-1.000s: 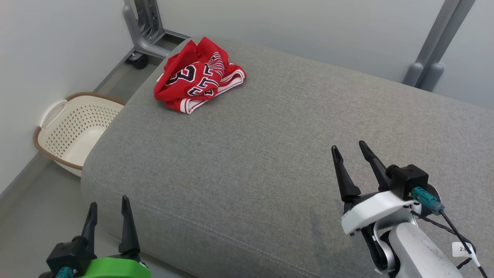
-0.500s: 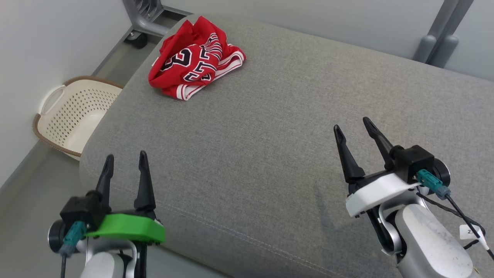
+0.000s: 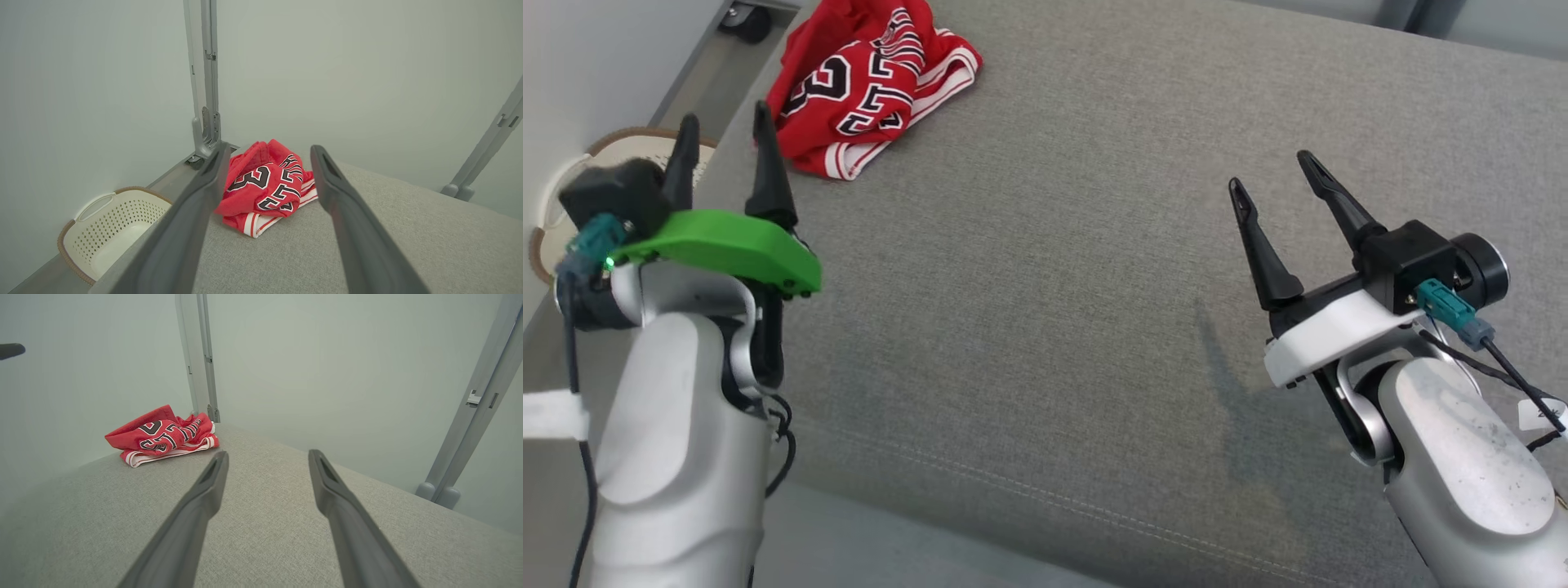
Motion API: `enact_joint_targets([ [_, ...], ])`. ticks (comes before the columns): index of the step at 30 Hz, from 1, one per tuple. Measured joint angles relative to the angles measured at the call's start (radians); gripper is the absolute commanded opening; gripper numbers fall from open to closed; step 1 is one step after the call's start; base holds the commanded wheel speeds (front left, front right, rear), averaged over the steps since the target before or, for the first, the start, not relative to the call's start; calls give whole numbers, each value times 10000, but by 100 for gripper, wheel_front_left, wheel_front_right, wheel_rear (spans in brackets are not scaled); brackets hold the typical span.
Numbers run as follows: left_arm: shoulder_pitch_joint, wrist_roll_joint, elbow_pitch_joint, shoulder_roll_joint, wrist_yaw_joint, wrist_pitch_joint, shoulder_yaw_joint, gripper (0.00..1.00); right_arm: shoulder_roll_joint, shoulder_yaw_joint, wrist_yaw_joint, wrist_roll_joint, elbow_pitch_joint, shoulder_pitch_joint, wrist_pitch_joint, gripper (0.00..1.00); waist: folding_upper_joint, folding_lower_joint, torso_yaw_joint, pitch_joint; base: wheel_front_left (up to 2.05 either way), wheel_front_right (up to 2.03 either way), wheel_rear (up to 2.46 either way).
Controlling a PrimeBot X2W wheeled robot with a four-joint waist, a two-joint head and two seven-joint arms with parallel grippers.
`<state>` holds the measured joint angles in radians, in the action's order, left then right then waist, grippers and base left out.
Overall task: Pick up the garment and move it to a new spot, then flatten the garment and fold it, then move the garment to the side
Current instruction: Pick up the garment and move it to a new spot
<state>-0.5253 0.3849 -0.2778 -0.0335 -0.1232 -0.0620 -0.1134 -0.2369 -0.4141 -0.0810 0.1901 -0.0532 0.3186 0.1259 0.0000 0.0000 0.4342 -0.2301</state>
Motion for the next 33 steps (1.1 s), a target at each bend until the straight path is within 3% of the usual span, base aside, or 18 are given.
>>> enact_joint_targets([
  [9, -2017, 282, -1760, -355, -2, 813, 1114, 100, -405, -10, 13, -278, 782, 632, -644, 100, 0, 0, -893, -859, 0, 0, 0],
  [19, -3411, -61, -3329, -740, -2, 1151, 1628, 100, -740, 111, 100, -418, 1572, 887, -1068, 100, 0, 1, -1720, -1963, 0, 0, 0],
  [33, -4547, -495, -4980, -516, -2, 1064, 1712, 100, -1003, 199, 102, -604, 2297, 1025, -1360, 100, 0, 1, -2165, -3004, 0, 0, 0],
])
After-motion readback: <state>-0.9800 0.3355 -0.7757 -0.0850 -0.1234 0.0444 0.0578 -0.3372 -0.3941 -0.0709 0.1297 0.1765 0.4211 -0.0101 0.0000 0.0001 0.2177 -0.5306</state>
